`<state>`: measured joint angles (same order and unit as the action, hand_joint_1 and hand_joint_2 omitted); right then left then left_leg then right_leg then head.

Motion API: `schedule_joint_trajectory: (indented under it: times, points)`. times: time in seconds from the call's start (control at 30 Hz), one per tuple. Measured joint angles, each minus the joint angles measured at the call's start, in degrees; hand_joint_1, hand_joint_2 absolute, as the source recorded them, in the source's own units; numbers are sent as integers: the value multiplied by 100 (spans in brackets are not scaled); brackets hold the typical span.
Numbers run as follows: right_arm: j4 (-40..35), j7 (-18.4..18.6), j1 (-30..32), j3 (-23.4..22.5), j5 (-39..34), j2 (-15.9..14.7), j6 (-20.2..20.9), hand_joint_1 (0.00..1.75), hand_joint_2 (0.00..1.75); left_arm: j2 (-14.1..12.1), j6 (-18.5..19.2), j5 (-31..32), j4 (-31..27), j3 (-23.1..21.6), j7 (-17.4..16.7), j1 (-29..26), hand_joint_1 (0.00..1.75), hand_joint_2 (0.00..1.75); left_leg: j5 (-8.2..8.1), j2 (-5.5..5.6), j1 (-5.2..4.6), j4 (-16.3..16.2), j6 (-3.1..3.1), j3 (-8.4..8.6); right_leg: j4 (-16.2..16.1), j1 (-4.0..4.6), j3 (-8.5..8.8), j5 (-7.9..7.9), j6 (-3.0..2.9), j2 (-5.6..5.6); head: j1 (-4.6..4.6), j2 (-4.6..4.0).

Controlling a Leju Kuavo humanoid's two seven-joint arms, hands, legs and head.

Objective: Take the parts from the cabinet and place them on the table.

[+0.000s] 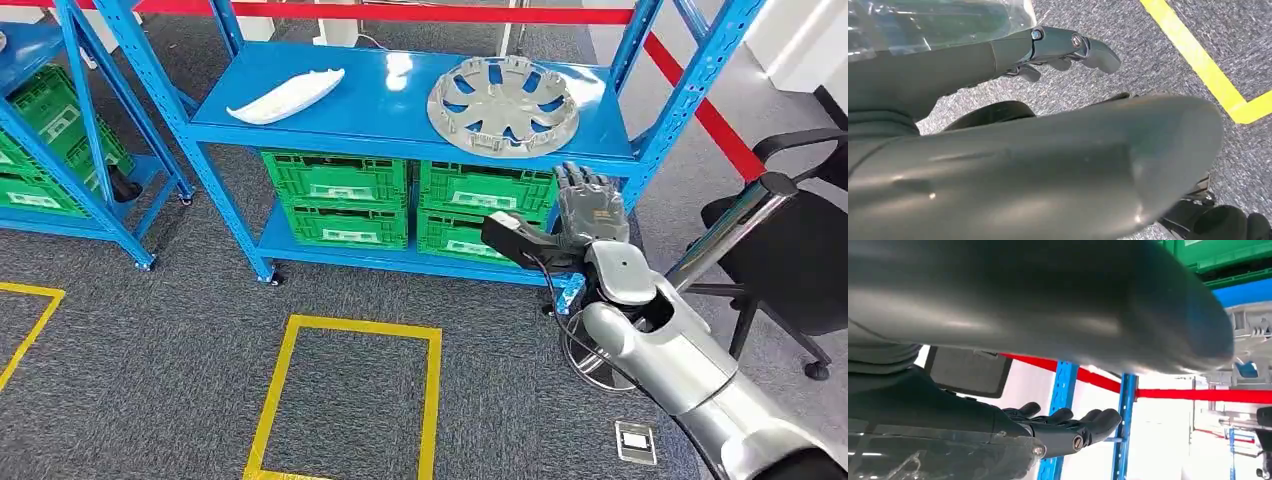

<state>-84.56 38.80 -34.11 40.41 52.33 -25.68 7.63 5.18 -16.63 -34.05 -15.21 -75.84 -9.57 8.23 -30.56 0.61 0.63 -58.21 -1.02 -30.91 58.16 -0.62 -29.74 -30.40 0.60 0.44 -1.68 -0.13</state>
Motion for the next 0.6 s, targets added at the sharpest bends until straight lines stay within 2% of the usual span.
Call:
schedule_joint_trajectory:
  times: [0.47, 0.6]
  points:
    - [0, 0, -9, 52, -116, 28, 11, 0, 0, 0, -2, 2, 0, 0, 0, 3, 0, 0, 0, 0, 0, 0, 0, 0, 1, 0, 0, 0, 0, 0, 0, 0]
    - [0, 0, -16, 96, -138, 39, 7, 0, 0, -7, -4, 0, 0, 0, -13, 6, 0, 0, -7, 10, -27, -30, 12, -11, -10, -28, -3, 8, 14, -1, 0, 0]
